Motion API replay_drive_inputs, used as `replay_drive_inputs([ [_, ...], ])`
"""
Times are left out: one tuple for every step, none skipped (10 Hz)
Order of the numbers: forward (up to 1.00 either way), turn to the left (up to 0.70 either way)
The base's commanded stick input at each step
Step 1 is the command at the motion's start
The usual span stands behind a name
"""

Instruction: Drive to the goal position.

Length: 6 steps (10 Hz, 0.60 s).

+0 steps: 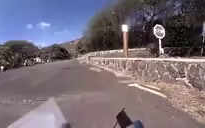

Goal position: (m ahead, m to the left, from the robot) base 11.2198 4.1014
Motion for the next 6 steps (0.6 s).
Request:
replay_drive_inputs([
  [0.50,-0.03],
  [0.50,-0.02],
  [0.50,-0.01],
  [0.50,0.00],
  [0.50,0.00],
  [0.50,0.00],
])
